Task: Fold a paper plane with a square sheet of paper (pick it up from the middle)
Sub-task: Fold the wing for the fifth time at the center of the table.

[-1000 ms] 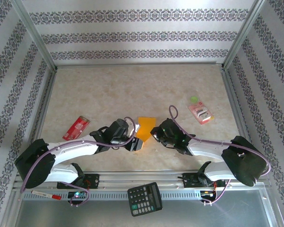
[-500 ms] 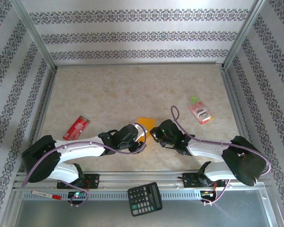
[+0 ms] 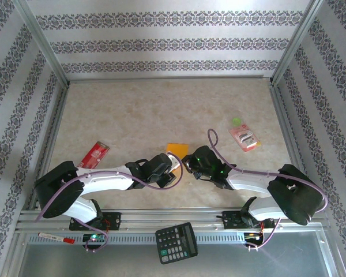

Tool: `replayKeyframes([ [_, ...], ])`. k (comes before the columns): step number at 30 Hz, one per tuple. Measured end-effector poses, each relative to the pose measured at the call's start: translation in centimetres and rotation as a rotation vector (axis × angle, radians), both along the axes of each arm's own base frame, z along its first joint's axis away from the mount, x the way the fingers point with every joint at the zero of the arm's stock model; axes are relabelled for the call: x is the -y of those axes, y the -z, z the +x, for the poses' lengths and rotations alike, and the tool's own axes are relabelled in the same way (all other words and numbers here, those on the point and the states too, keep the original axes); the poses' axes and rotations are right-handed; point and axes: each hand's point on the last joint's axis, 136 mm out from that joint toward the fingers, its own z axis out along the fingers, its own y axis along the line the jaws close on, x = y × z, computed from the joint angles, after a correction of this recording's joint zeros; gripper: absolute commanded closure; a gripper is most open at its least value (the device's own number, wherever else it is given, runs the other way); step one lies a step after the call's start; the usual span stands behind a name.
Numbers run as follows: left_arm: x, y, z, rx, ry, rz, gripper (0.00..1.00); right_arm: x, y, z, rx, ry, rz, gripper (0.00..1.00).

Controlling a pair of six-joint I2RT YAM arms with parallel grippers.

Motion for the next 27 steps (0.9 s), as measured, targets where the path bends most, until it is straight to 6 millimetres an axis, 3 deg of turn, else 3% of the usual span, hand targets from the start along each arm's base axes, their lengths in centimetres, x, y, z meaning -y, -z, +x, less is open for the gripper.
replayKeyframes([
  [6,-0.07,-0.07,0.18,0.008,-0.007,0.002,0.67,-0.02,0.32,0.01,-0.005,0.000,-0.005,1.00],
  [12,-0.13,0.15,0.26,0.009,-0.011,0.009,0.69,-0.14,0.21,0.11,-0.001,-0.001,0.000,1.00],
  [19,-0.35,0.53,0.45,0.013,-0.021,0.026,0.65,-0.68,-0.13,-0.05,-0.001,-0.010,0.019,1.00],
  [27,-0.39,0.52,0.63,0.020,-0.031,0.028,0.77,-0.81,-0.34,0.06,0.003,-0.006,0.031,1.00],
])
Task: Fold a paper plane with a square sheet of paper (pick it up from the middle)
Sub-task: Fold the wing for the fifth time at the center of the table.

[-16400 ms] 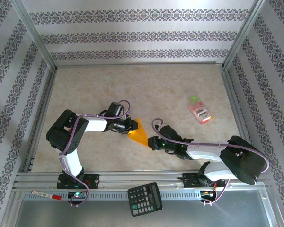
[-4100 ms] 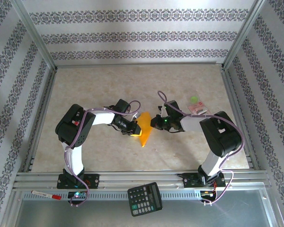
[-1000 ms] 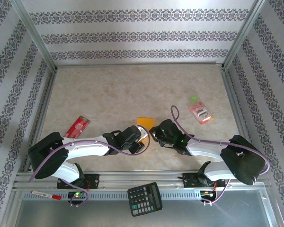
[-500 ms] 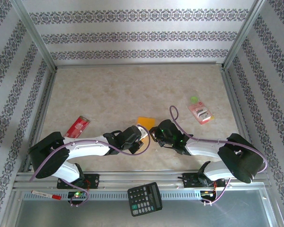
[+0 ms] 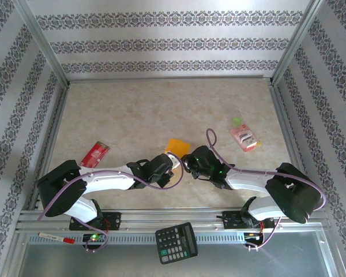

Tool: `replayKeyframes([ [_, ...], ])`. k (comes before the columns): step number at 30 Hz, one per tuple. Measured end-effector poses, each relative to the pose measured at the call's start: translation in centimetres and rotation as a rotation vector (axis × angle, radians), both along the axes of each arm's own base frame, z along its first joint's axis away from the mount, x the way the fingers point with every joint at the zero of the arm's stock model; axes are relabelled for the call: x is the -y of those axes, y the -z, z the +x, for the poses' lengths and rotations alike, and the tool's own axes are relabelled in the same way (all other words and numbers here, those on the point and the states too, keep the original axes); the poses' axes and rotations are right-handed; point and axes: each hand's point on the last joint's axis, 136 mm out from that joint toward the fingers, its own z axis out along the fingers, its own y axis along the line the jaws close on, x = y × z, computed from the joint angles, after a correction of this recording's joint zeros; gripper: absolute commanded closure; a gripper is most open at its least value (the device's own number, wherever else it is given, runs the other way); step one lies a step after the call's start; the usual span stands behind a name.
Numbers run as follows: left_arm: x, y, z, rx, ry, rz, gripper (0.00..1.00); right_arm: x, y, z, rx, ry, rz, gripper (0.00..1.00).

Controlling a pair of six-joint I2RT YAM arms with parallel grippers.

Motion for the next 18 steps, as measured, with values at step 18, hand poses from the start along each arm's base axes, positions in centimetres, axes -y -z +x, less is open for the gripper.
replayKeyframes([
  [18,0.82,-0.85,-0.75,-0.118,0.012,-0.148,0.99,0.53,0.31,0.21,0.005,0.004,-0.016,0.83],
])
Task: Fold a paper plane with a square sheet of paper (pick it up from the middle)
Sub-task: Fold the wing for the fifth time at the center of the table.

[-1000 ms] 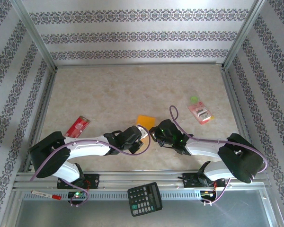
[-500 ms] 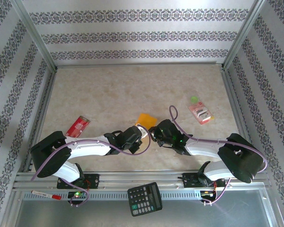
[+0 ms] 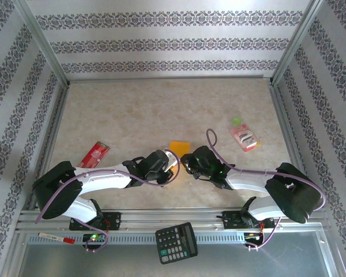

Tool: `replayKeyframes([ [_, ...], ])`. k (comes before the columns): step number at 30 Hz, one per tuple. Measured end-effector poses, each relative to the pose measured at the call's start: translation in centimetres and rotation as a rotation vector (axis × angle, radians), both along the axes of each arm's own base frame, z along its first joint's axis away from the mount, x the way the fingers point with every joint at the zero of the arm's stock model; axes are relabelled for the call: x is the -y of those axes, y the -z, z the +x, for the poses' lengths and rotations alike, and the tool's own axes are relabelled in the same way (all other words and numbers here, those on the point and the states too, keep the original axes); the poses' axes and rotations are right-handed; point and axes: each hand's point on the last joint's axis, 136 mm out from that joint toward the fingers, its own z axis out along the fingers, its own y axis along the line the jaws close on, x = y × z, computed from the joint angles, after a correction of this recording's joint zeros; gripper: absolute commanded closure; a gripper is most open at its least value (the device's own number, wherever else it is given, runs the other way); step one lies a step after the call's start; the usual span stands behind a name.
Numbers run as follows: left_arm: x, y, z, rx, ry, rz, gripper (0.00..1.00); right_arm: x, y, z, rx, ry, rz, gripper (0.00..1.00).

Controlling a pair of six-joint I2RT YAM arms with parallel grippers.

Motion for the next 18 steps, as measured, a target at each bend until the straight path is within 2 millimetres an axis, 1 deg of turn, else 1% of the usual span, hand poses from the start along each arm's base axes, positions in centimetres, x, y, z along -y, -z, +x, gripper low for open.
replayKeyframes([
  [4,0.33,0.09,-0.54,-0.035,0.026,-0.029,0.99,0.28,0.00,0.29,0.007,0.004,-0.006,0.84],
  [5,0.44,0.05,-0.62,-0.039,0.031,-0.035,0.99,0.26,-0.03,0.29,0.008,0.001,-0.006,0.86],
  [8,0.75,-0.05,-0.93,-0.052,0.048,-0.050,0.99,0.25,-0.08,0.21,0.013,-0.009,-0.010,0.95],
  [11,0.83,-0.10,-1.00,-0.062,0.054,-0.060,0.97,0.46,-0.10,0.25,0.013,-0.008,-0.015,1.00],
  [12,0.83,-0.13,-0.97,-0.061,0.054,-0.062,0.95,0.47,-0.10,0.22,0.012,-0.009,-0.015,1.00],
  [18,0.73,0.00,-1.00,-0.057,0.061,-0.054,0.78,0.48,-0.26,0.18,0.010,-0.006,-0.010,1.00],
])
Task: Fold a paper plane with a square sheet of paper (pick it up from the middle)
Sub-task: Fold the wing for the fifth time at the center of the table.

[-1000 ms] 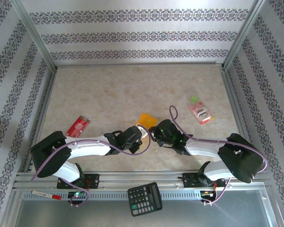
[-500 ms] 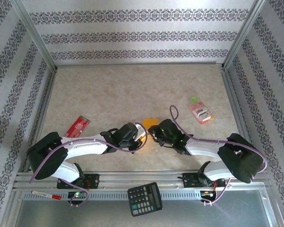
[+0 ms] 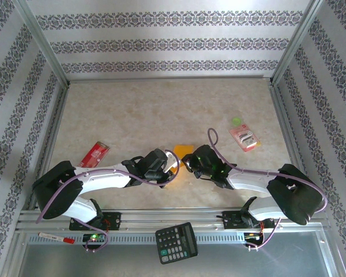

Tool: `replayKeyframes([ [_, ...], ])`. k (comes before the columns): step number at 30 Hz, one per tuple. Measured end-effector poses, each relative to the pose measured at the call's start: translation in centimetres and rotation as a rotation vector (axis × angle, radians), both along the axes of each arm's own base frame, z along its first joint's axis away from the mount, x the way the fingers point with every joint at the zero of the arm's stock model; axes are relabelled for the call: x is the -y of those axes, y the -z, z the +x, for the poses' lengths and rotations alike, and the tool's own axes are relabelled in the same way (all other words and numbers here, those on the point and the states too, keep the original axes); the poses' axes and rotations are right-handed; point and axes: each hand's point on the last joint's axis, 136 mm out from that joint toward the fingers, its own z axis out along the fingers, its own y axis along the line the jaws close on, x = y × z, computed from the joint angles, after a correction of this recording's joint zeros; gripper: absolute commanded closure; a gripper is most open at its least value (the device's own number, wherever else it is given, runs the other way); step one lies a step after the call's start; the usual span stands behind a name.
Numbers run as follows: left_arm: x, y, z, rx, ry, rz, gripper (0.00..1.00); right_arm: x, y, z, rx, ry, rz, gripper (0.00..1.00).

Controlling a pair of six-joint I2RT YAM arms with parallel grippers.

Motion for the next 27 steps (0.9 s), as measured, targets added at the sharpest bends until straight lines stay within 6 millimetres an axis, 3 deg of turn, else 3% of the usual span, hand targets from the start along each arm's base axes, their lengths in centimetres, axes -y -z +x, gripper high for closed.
replayKeyframes([
  [8,-0.4,0.2,0.6,0.028,-0.016,0.026,0.57,-0.2,-0.2,-0.2,-0.007,0.003,0.015,1.00],
  [13,-0.7,0.6,0.9,0.039,-0.027,0.047,0.54,-0.2,-0.2,-0.2,-0.009,0.005,0.017,1.00],
  [27,-0.9,0.9,1.3,0.052,-0.039,0.071,0.75,-0.3,0.4,-0.4,-0.026,0.001,0.004,1.00],
])
